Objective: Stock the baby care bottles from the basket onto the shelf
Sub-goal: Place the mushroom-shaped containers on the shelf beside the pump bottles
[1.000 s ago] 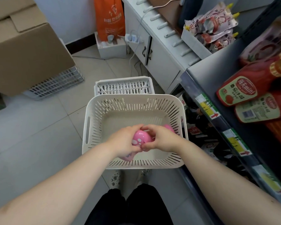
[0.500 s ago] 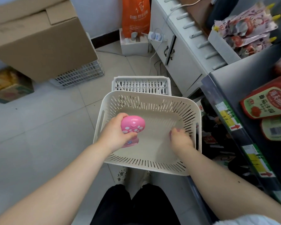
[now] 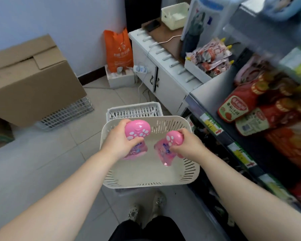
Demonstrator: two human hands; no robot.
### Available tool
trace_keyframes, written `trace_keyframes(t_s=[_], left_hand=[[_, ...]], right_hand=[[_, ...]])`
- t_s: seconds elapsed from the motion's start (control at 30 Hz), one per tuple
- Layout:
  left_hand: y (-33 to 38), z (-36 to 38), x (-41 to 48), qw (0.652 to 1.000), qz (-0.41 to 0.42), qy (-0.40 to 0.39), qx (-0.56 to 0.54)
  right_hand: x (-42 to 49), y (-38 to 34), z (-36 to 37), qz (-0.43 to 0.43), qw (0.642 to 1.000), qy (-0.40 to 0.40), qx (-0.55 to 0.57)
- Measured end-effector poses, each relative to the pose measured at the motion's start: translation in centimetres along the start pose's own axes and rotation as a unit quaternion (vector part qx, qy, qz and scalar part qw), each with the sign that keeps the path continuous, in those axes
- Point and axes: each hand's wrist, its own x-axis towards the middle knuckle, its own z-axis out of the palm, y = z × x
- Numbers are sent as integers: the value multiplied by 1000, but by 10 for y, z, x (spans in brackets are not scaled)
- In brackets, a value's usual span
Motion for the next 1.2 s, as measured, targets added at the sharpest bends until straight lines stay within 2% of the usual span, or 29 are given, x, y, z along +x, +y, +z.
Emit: trace_keyframes(t_s=[0.37,0.53,0.67,0.97,1.2], left_hand=[[110,-58,-18,982,186,-24,19],[161,-77,-39,969,246,-31,-14],[208,-84,-59,945,318,-58,-49],[293,-56,-117,891,421,-142,-87],[351,-5,-170,851,475,-200,-100]], right_hand=[[-122,-48,-82,-81,974,210,2],[-182,-62,-115,-105,958,265,15],[-241,-66,-143,-120,936,327,51],[-345,-36,-189,-134,892,416,113],[-411,16,-228,-139,873,451,122]])
